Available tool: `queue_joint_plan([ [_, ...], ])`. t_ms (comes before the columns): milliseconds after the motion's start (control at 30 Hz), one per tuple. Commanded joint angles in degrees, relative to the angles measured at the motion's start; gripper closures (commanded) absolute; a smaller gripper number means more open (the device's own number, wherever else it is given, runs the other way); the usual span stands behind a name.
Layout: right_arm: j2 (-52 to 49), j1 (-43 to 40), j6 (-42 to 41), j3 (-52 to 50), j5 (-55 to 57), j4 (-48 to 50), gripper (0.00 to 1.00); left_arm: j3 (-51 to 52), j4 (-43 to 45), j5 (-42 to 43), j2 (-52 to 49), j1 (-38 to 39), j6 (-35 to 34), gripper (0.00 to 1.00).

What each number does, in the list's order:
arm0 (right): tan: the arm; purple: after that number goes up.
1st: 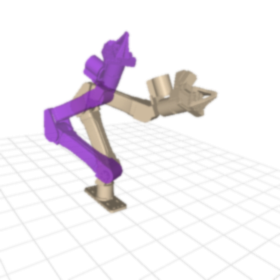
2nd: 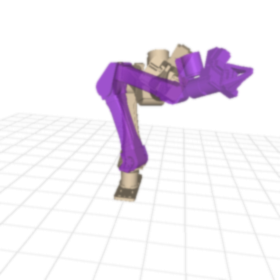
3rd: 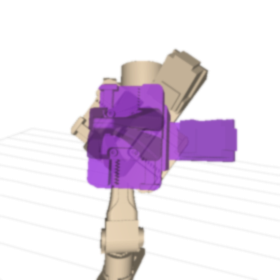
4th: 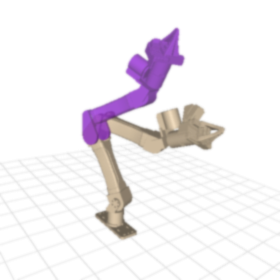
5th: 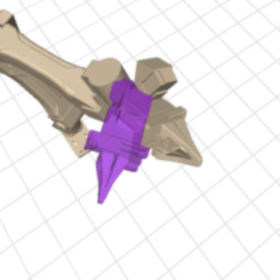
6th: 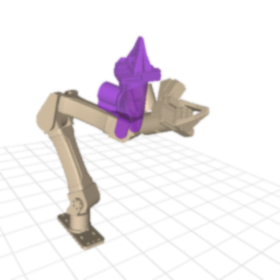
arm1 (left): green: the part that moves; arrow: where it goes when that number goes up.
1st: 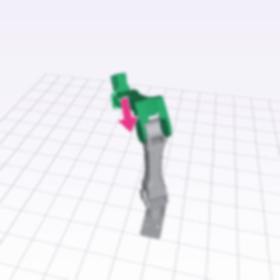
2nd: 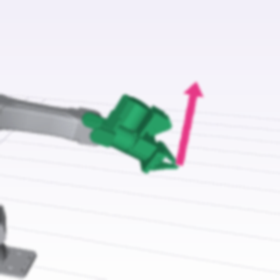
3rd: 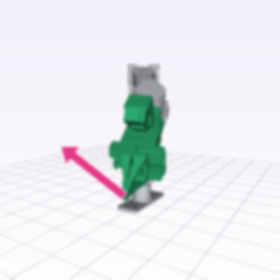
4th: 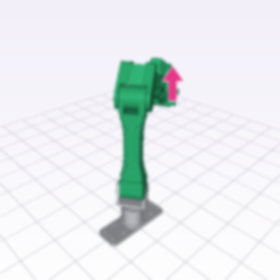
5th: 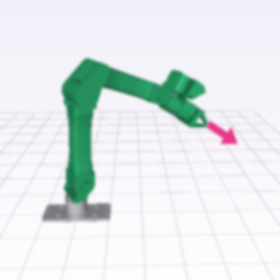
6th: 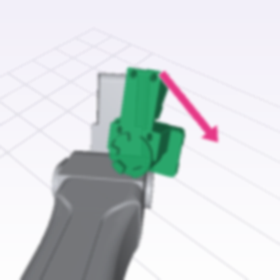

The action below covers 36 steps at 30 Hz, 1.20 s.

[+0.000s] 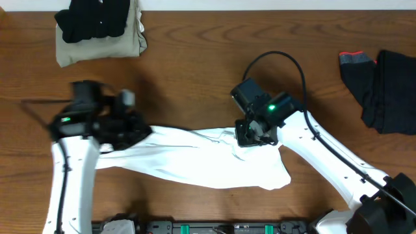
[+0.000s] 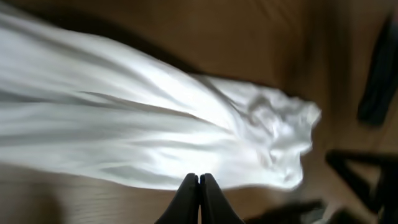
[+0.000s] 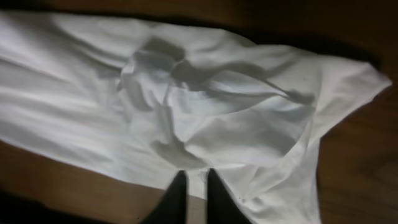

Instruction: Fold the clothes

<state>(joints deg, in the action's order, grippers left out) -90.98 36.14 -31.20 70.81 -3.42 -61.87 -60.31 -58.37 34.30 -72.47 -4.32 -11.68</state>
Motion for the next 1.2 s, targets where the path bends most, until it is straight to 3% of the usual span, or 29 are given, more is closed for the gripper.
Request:
queue_joint_plan([
  [0, -1.0, -1.5, -3.1, -3.3, -1.6, 0.0, 0.97, 0.3, 2.7, -0.2, -1.3, 10.3, -4.2, 0.94],
  [167, -1.0, -3.3, -4.6, -5.0, -2.7, 0.2, 0.99, 0.3, 12.3, -1.2, -4.7, 25.5, -11.0, 0.94],
  [367, -1.0, -3.8, -5.6, -7.3, -2.9, 2.4, 0.98, 0.3, 16.5, -6.7, -13.6, 35.0, -18.1, 0.94],
  [667, -1.0, -7.5, -7.8, -10.5, -5.1, 6.1, 0.99, 0.3, 23.5, -1.7, -24.0, 36.4, -19.1, 0.94],
  [933, -1.0, -8.1, -8.3, -16.9, -11.3, 14.3, 0.99, 0.3, 24.5, -1.7, -26.7, 39.0, -19.3, 0.94],
  [1167, -1.0, -8.2, -9.0, -20.2, -10.9, 15.6, 0.98, 0.7, 24.4, -2.0, -27.9, 39.3, -19.3, 0.94],
])
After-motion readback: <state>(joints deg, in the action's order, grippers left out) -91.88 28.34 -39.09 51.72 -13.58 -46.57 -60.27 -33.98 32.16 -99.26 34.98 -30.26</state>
